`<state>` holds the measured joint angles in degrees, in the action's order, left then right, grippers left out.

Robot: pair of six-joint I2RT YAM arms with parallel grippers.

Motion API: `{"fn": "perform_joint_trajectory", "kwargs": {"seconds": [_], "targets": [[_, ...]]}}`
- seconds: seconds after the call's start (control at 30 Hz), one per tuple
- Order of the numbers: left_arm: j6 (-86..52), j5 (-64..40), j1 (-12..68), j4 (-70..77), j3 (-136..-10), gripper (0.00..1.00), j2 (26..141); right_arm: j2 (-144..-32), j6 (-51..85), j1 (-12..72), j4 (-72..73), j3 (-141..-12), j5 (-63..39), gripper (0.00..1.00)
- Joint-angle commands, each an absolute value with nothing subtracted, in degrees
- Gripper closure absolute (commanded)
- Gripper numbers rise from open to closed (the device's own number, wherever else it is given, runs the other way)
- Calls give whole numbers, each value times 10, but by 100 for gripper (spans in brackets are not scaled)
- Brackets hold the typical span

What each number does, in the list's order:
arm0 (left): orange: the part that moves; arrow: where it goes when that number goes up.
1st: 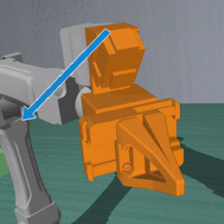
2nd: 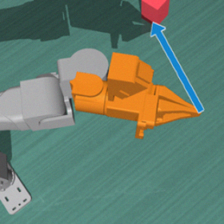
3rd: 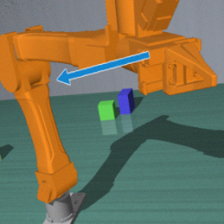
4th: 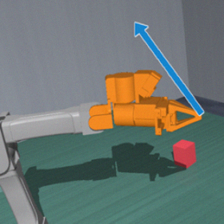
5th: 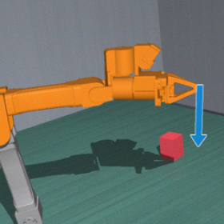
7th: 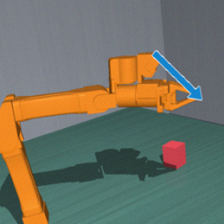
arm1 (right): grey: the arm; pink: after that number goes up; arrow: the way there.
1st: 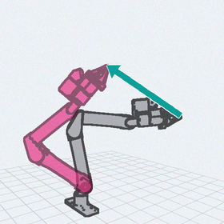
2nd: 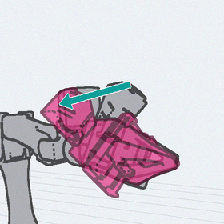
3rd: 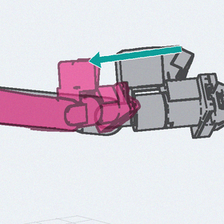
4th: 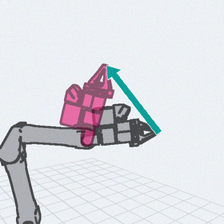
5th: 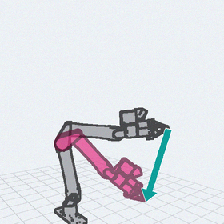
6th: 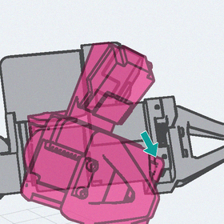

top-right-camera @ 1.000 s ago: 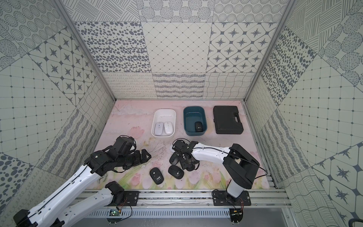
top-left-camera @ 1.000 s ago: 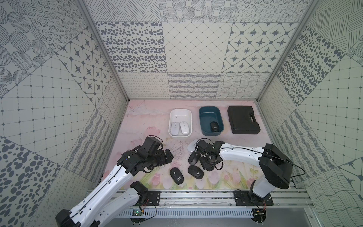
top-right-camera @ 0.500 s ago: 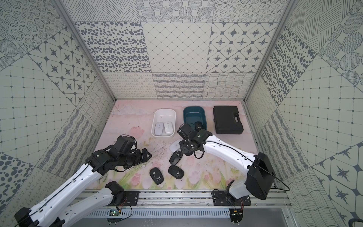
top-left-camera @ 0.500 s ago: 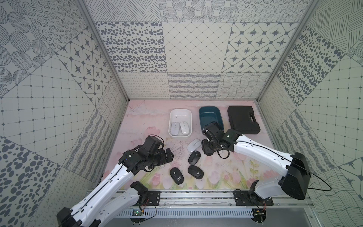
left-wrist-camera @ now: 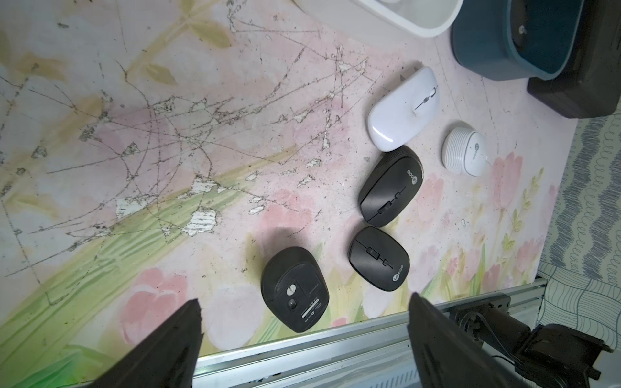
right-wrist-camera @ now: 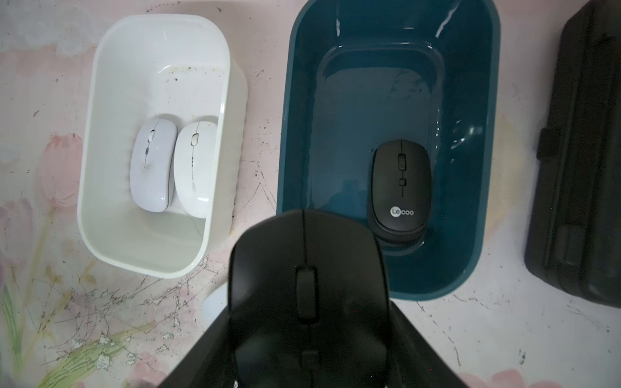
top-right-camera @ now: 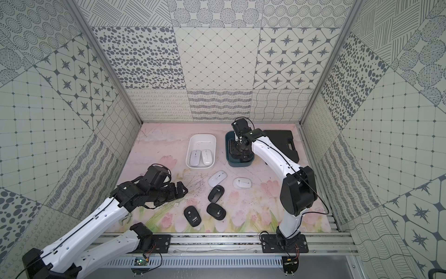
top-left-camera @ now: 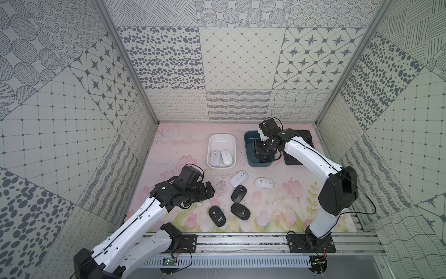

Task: Place the mice by color into the storage box
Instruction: Place the mouse in the storage box.

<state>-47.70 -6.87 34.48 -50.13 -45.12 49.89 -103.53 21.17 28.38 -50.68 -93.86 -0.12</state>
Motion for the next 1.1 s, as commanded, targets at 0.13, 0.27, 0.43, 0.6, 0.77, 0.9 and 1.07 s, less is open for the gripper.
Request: {"fn": "perform_joint_trajectory", "kwargs": {"seconds": [0.13,0.27,0.43,0.6,0.77,0.9,1.07], "targets": [[-466,-61,346,-489,-448,1,503,-1132,201,267,-482,-1012,-42,39],[-468,-62,346,-489,-443,1,500,-1180,209,260,-482,-1040,-47,39],[-467,-62,346,-492,-442,1,497,-1223,212,256,-483,-1060,-40,39],[-467,-59,346,-496,-443,1,491,-1242,214,254,-484,-1063,-15,39],[-467,-59,346,-495,-441,1,492,-1249,217,254,-482,-1053,-1,39],[-467,-60,346,-492,-441,1,492,-1238,220,254,-471,-1035,2,39],[-467,-61,346,-490,-439,1,493,-1227,226,250,-463,-1017,1,38]]}}
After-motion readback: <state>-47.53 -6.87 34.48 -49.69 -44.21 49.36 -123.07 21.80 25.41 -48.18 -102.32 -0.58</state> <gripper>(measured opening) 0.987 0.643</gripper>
